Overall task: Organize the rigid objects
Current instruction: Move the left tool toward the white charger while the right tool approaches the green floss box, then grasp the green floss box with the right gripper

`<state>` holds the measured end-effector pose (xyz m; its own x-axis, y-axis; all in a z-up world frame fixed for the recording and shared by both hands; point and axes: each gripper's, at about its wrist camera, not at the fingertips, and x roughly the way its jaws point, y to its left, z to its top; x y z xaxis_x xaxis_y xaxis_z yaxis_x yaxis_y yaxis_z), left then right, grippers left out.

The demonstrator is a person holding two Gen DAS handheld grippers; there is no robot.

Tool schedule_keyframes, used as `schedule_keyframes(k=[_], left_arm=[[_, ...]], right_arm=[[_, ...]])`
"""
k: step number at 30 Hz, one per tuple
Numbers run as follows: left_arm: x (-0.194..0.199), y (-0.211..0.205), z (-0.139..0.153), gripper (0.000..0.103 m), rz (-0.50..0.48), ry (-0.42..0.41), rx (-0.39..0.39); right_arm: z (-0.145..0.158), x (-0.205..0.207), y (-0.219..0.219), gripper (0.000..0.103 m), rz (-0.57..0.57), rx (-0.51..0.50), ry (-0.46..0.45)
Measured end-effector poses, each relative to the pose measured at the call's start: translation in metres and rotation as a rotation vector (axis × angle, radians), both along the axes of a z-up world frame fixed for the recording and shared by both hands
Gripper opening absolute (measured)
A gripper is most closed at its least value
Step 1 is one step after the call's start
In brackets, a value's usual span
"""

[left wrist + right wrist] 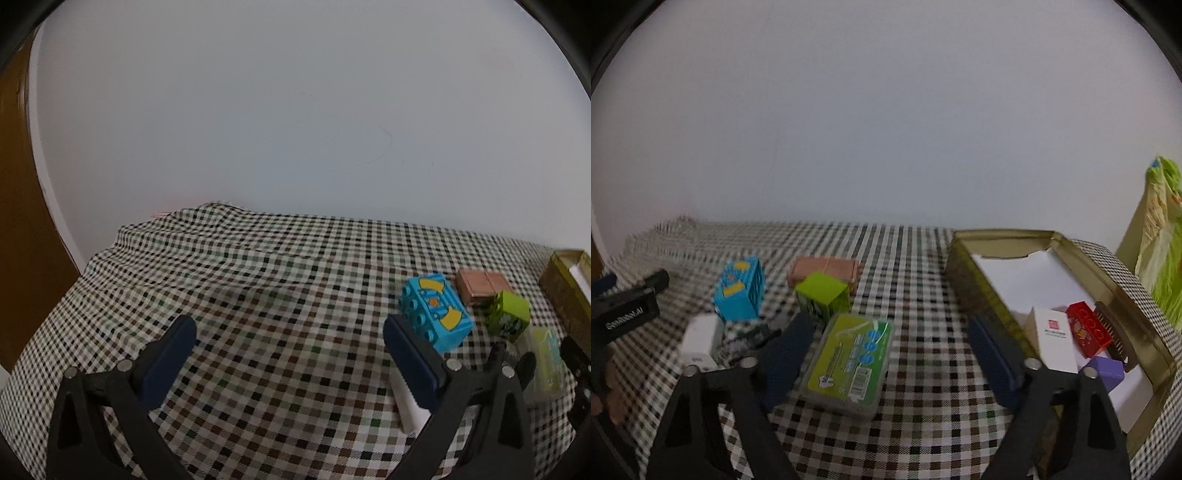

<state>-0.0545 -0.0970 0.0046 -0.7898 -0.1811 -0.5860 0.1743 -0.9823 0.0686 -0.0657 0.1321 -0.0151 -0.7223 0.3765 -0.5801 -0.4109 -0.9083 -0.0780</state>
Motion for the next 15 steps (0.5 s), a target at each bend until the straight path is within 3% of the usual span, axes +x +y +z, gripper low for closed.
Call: schedule_keyframes(k=[5,11,15], left_arm=[[-0.003,0.0,-0.003,0.102,-0.016,-0.025,0.0],[-0.01,-0.008,-0.007,0.102,-0.011,-0.06,0.048],[-0.011,-0.011,-0.009,0.102,-0.002,-0.062,0.048]], right_arm=[[-0.016,-0.017,0.011,0.082,-0.02,-0.037,-0.112],[-0.015,-0.016,0.002,0.082,-0.015,-0.007,-0.119],[-0.016,-0.009,0.013,0.082,-0.03,-0.069,-0.103]])
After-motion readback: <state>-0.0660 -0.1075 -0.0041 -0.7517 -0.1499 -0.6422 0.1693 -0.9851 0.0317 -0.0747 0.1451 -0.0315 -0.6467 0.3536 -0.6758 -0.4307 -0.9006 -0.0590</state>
